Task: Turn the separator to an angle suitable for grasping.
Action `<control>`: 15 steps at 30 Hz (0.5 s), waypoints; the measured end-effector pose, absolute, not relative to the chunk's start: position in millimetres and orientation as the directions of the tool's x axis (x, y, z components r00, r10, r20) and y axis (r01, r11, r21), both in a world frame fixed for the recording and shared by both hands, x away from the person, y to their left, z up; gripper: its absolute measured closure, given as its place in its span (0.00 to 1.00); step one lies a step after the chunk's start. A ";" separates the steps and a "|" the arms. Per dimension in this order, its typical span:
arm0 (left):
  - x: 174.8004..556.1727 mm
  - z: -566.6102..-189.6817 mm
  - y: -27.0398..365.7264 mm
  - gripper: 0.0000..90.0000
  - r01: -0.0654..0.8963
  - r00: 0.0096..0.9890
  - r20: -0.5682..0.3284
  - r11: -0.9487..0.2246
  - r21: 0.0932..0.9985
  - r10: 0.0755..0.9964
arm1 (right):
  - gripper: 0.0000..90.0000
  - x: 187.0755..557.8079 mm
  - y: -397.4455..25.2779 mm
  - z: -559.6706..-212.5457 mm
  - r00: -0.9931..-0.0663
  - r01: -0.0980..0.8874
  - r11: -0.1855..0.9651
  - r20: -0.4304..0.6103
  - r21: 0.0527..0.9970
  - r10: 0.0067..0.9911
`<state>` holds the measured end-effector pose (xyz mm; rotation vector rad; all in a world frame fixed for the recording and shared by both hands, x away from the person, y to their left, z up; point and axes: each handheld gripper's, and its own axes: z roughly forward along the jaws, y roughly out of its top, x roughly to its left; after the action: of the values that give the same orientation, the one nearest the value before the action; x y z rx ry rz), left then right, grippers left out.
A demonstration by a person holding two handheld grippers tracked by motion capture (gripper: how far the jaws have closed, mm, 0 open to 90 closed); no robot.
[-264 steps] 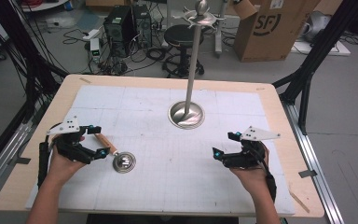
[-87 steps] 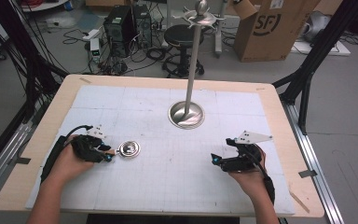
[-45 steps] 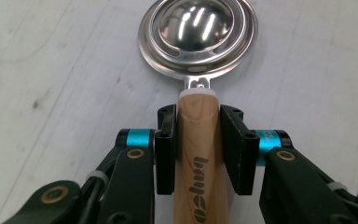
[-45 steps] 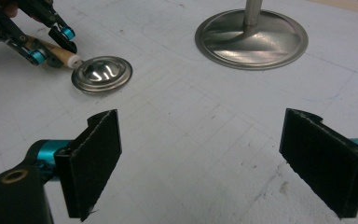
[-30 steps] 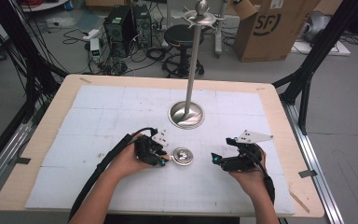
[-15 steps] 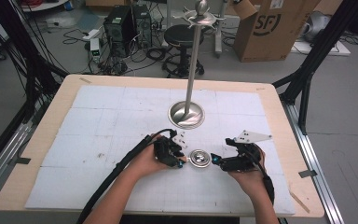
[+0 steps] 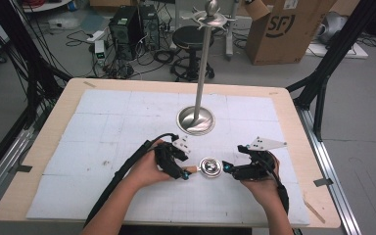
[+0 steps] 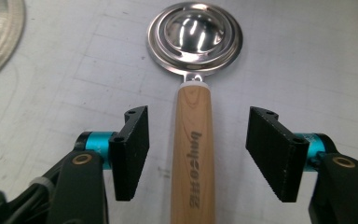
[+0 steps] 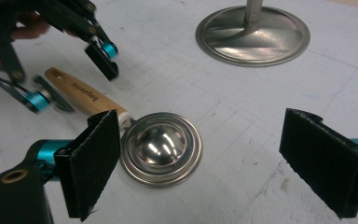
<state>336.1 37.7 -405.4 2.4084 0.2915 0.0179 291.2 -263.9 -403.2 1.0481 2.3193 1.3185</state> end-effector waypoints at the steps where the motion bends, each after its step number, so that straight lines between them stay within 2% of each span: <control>1: 335.4 -401.4 43.9 0.40 0.206 0.973 -0.063 -0.721 0.662 0.220 | 0.13 291.1 -263.6 -403.7 -0.701 0.456 0.325 0.109 0.829 0.705; 4: 332.0 -390.2 66.8 0.35 0.215 0.971 -0.078 -0.686 0.695 0.226 | 0.13 290.3 -263.6 -402.9 -0.704 0.449 0.324 0.106 0.833 0.702; 15: 318.0 -379.5 128.9 0.27 0.263 0.945 -0.064 -0.625 0.735 0.322 | 0.13 290.4 -261.7 -404.0 -0.706 0.452 0.337 0.101 0.826 0.701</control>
<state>318.0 128.9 -379.5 2.2763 0.4101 0.0934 290.4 -261.7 -404.0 1.0348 2.3316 1.3060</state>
